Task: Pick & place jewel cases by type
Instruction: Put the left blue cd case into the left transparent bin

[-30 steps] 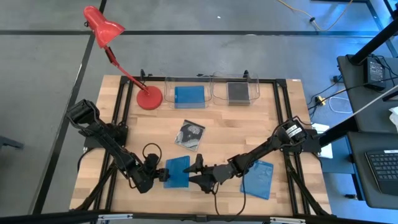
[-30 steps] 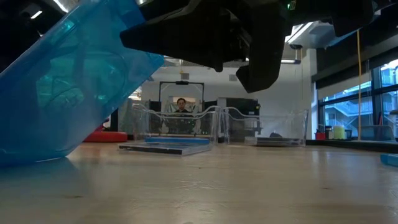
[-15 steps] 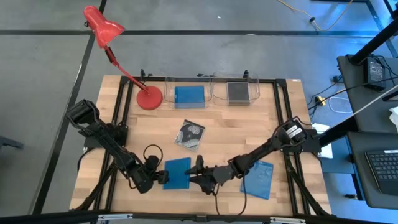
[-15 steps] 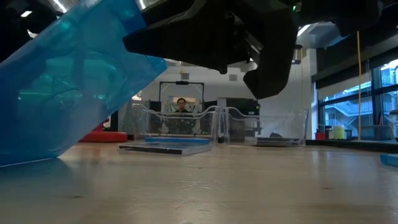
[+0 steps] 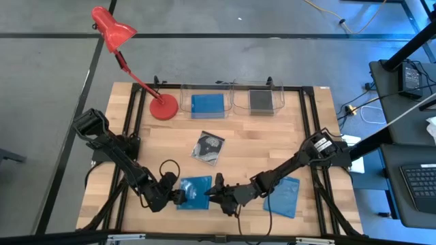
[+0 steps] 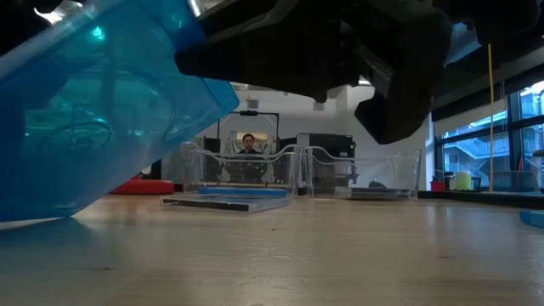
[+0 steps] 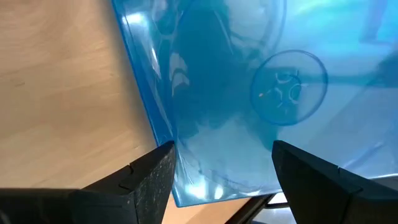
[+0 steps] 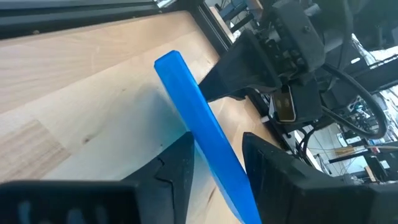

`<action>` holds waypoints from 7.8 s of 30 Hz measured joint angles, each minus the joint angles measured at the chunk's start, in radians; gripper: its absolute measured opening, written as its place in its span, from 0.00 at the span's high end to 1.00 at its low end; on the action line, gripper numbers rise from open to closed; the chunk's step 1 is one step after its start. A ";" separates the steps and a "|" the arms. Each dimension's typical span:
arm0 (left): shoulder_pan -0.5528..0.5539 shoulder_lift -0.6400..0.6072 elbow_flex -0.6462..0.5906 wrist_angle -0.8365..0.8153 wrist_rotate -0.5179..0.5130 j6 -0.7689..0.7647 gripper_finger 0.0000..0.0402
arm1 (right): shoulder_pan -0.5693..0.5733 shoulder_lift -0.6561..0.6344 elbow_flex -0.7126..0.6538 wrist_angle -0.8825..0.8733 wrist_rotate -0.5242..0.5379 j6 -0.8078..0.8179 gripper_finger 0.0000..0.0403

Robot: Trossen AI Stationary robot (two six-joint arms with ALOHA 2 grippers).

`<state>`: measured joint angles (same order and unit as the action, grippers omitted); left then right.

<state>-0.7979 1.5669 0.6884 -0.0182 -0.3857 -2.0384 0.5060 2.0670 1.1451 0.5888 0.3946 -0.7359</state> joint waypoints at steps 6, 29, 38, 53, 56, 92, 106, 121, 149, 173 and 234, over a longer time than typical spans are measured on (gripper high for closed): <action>0.001 -0.003 0.000 0.001 0.011 0.001 0.35 | 0.004 0.000 0.000 -0.006 -0.005 -0.004 0.71; 0.000 -0.221 -0.002 -0.092 0.029 0.036 0.35 | 0.018 -0.002 0.002 -0.011 0.018 -0.002 0.85; 0.000 -0.362 -0.001 -0.177 0.021 0.097 0.35 | 0.016 -0.003 0.003 -0.005 0.054 0.070 0.85; 0.003 -0.441 0.004 -0.368 -0.106 0.092 0.35 | 0.016 -0.031 0.000 -0.027 0.140 0.103 0.85; 0.002 -0.441 0.004 -0.385 -0.157 0.091 0.35 | 0.014 -0.056 0.003 -0.021 0.166 0.099 0.85; 0.010 -0.546 0.000 -0.291 -0.835 0.491 0.35 | -0.241 -0.723 0.002 -0.546 0.354 0.457 0.84; 0.135 -0.543 0.000 -0.295 -0.798 0.529 0.35 | -0.670 -0.730 0.001 -0.579 -0.184 1.098 0.84; 0.270 -0.543 0.000 -0.296 -0.645 0.720 0.35 | -1.032 -0.668 0.002 -0.603 -0.690 1.391 0.84; 0.435 -0.543 0.000 -0.293 -0.389 0.822 0.35 | -1.159 -0.236 0.550 -1.049 -0.874 0.993 0.84; 0.462 -0.543 0.000 -0.293 -0.457 0.892 0.35 | -0.942 -0.109 0.959 -1.722 -0.335 0.286 0.84; 1.016 -0.536 0.013 -0.051 0.101 2.132 0.95 | -0.639 -0.122 0.991 -1.616 0.098 0.137 0.56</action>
<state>0.2184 1.0309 0.7013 -0.0690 -0.2851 0.0933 -0.1334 1.9446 2.1361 -1.0271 0.4925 -0.5993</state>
